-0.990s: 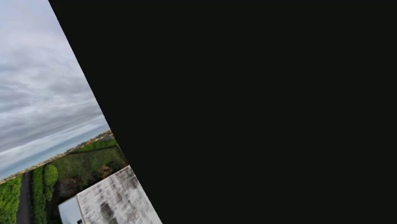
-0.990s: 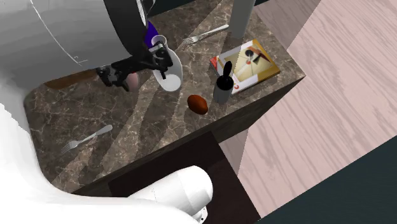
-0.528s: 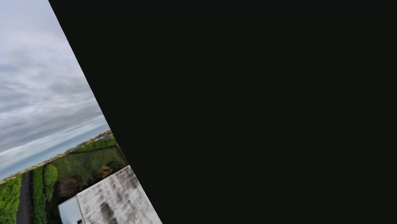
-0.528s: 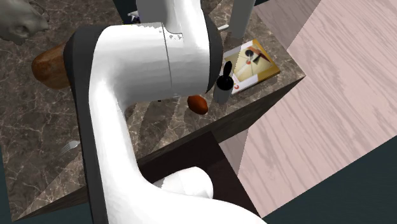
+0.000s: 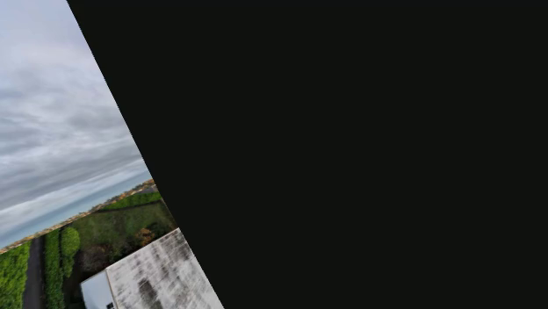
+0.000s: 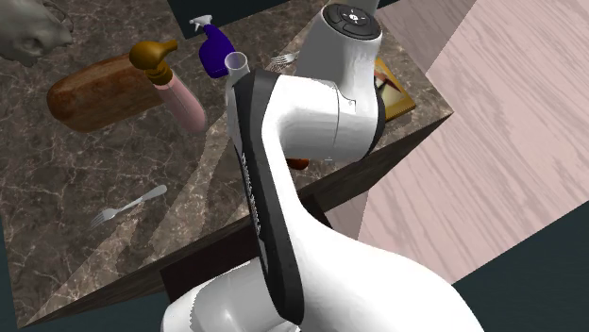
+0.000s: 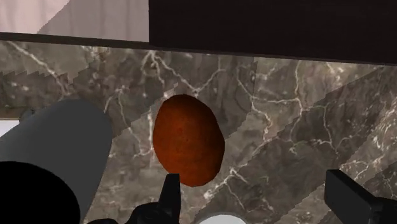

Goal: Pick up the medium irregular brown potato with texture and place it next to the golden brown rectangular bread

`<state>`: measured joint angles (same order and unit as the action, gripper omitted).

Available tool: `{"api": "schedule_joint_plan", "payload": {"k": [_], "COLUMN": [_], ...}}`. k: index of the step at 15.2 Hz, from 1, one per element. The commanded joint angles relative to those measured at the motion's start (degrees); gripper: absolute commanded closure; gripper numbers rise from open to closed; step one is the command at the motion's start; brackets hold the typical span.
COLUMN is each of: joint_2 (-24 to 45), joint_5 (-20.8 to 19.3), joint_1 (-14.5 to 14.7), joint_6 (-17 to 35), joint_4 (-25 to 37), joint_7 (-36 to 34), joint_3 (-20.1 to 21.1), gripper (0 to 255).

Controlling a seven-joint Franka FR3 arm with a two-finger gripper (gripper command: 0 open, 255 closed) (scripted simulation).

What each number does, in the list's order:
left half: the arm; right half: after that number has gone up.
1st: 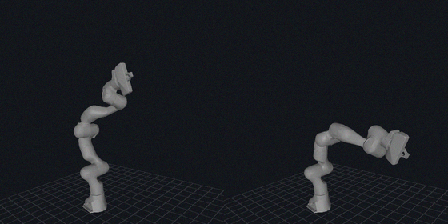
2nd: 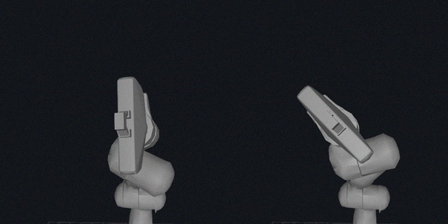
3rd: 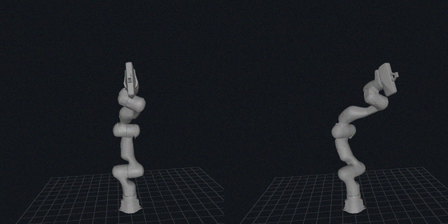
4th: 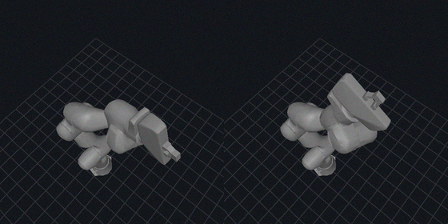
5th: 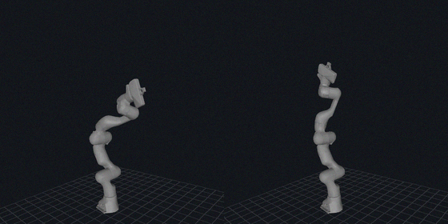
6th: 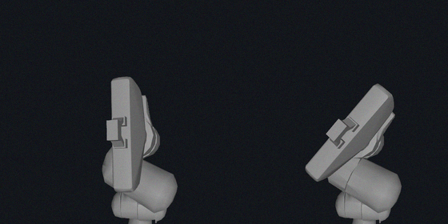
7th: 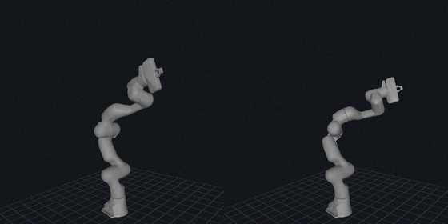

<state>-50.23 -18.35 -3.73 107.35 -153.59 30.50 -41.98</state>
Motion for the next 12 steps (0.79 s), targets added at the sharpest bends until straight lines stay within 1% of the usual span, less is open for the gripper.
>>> {"api": "schedule_joint_plan", "payload": {"k": [1, 4, 5, 6, 7, 12], "joint_2": [2.08, 6.45, 7.28, 8.85, 9.86, 12.04], "joint_5": [-1.42, -1.89, -1.46, -0.13, 0.55, 0.40], "joint_1": [0.52, 3.66, 3.32, 2.23, 1.74, 2.79], "joint_6": [2.77, 7.31, 8.41, 9.80, 10.97, 15.47], "joint_4": [-0.16, 0.42, -0.19, -0.86, -1.46, -3.86], "joint_7": [5.25, 12.07, 12.58, 13.86, 14.56, 15.00], "joint_3": [-5.90, -14.50, -14.43, -13.61, -13.33, -15.18], "gripper": [0, 0, 0, 0, 0, 0]}}
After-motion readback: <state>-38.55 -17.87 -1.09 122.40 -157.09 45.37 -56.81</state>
